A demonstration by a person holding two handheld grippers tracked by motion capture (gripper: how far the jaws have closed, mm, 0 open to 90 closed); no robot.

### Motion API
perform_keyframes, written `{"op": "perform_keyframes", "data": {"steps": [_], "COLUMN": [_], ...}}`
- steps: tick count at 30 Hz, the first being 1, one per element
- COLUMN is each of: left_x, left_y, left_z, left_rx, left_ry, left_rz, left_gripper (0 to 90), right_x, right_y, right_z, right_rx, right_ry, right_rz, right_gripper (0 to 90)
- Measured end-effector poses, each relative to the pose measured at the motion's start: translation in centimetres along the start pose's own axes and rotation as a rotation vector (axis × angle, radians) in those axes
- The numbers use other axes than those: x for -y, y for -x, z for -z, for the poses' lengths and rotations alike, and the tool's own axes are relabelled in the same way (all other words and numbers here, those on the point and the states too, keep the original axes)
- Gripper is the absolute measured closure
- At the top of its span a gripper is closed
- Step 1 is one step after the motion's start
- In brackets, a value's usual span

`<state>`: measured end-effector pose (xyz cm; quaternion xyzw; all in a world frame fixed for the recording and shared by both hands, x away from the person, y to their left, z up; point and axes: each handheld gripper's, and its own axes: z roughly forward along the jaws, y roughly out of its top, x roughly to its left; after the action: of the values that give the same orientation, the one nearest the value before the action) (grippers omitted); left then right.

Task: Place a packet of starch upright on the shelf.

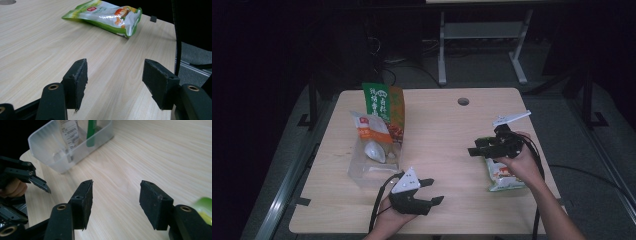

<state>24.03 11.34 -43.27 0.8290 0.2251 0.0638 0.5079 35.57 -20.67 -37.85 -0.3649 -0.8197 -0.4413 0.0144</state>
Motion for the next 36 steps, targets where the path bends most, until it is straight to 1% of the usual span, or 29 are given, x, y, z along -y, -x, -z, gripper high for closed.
{"op": "perform_keyframes", "data": {"steps": [5, 8, 10, 12, 14, 18, 19, 21, 24, 27, 29, 32, 34, 36], "left_x": [0.0, 0.0, 0.0, -0.1, -0.1, -0.1, -0.1, -0.1, -0.1, -0.2, -0.2, -0.3, -0.4, -0.7], "left_y": [0.0, 0.0, 0.1, 0.1, 0.2, 0.2, 0.2, 0.2, 0.3, 0.3, 0.2, 0.2, 0.3, 0.5], "left_z": [-0.1, 0.0, -0.1, 0.0, 0.0, -0.1, -0.1, -0.2, -0.2, -0.4, -0.5, -0.8, -1.1, -1.5], "left_rx": [0.000, 0.000, -0.001, -0.003, -0.002, -0.001, -0.001, -0.001, 0.000, 0.005, 0.008, 0.009, 0.008, 0.010], "left_ry": [-0.001, -0.001, 0.007, 0.002, 0.007, 0.009, 0.005, 0.001, 0.003, 0.010, 0.004, 0.001, -0.005, -0.010], "left_rz": [-0.007, -0.003, 0.002, -0.009, 0.001, 0.007, 0.004, -0.001, -0.002, 0.012, 0.019, 0.019, 0.011, 0.010], "left_gripper": [36.4, 36.4, 36.4, 36.4, 36.4, 36.3, 36.2, 36.0, 35.6, 35.1, 34.5, 34.1, 33.7, 33.6], "right_x": [0.9, 1.5, 2.0, 2.3, 2.8, 3.8, 4.1, 4.9, 6.0, 7.4, 8.2, 9.3, 10.0, 10.7], "right_y": [0.6, 1.0, 1.3, 1.6, 1.9, 2.5, 2.7, 3.3, 4.1, 4.8, 5.2, 5.5, 5.7, 5.8], "right_z": [0.8, 1.3, 1.7, 2.0, 2.5, 3.6, 3.9, 4.5, 5.0, 5.7, 6.1, 6.6, 6.9, 7.1], "right_rx": [0.026, 0.039, 0.051, 0.061, 0.077, 0.111, 0.120, 0.138, 0.162, 0.186, 0.200, 0.216, 0.231, 0.233], "right_ry": [0.000, -0.008, -0.010, -0.015, -0.016, -0.013, -0.013, -0.014, -0.030, -0.025, -0.023, -0.022, -0.025, -0.022], "right_rz": [-0.015, -0.024, -0.041, -0.053, -0.061, -0.085, -0.091, -0.121, -0.149, -0.182, -0.195, -0.215, -0.219, -0.230], "right_gripper": [41.3, 40.9, 40.7, 40.4, 39.9, 39.5, 39.4, 38.8, 38.1, 38.0, 38.0, 38.0, 37.9, 37.8]}}
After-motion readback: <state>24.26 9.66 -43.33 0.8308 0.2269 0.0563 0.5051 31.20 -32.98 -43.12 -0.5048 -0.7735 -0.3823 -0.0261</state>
